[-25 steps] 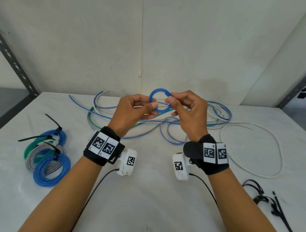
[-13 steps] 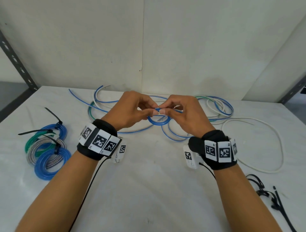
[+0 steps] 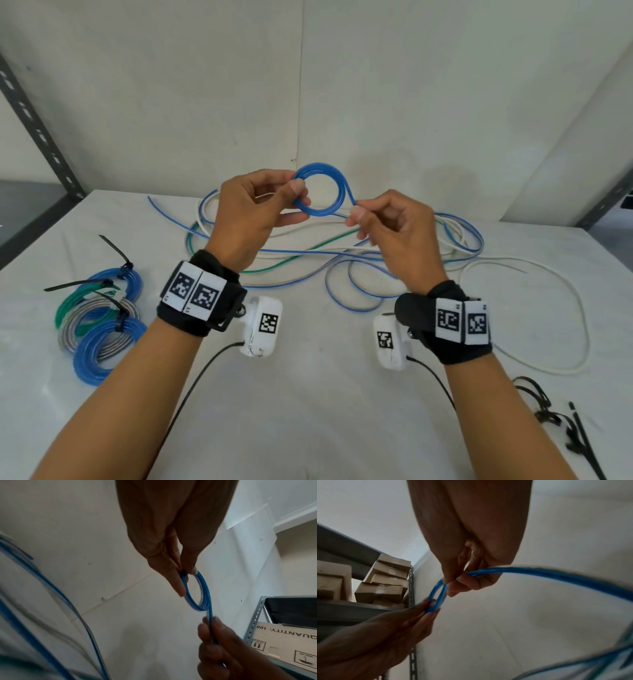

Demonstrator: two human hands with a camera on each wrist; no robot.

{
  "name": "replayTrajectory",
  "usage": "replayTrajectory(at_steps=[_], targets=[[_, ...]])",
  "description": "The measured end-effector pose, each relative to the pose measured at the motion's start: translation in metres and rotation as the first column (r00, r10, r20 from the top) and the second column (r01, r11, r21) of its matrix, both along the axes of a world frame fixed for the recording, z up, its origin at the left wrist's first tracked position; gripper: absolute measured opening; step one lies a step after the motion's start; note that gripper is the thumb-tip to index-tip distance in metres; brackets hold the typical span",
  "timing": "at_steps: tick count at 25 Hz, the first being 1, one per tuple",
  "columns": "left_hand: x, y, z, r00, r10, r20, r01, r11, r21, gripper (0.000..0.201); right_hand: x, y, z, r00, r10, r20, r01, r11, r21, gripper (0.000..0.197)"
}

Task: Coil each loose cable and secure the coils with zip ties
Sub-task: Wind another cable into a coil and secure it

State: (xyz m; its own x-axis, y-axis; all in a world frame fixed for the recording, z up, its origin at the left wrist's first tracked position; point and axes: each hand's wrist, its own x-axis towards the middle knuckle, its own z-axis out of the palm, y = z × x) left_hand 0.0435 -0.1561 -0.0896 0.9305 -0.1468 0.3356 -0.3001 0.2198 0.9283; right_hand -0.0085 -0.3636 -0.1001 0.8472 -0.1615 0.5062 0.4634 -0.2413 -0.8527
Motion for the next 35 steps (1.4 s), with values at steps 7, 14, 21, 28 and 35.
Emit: replayTrajectory(at_steps=[7,14,21,28,35], targets=[[-0.007,-0.020,-0.010,0.988,-0.100,-0.120,0.076,0.979,-0.187,0.018,-0.003,0.034,-0.011,0.993,-0.114,0.027,0.101,0.948,0.301,0.003],[-0.011,-0.023,-0.010,0.965,-0.189,-0.181,0.170,0.979,-0.116,0.024,-0.003,0.025,-0.003,0.996,-0.094,0.008,0.083,0.917,0.391,0.010],[-0.001,0.004,-0.001,0.983,-0.104,0.153,0.005,0.842,0.539,0.021,-0.003,0.000,-0.002,0.997,0.007,-0.078,-0.022,0.978,-0.205,0.009],[-0.005,0.004,0.003,0.989,-0.114,0.089,0.056,0.869,0.492,0.014,-0.002,-0.003,0.001,0.998,0.038,-0.055,-0.048,0.980,-0.194,0.010],[-0.002,0.010,0.010,0.999,-0.051,-0.014,0.052,0.994,0.100,0.014,-0.004,-0.006,0.010,0.998,-0.062,0.002,0.061,0.996,0.070,0.005]])
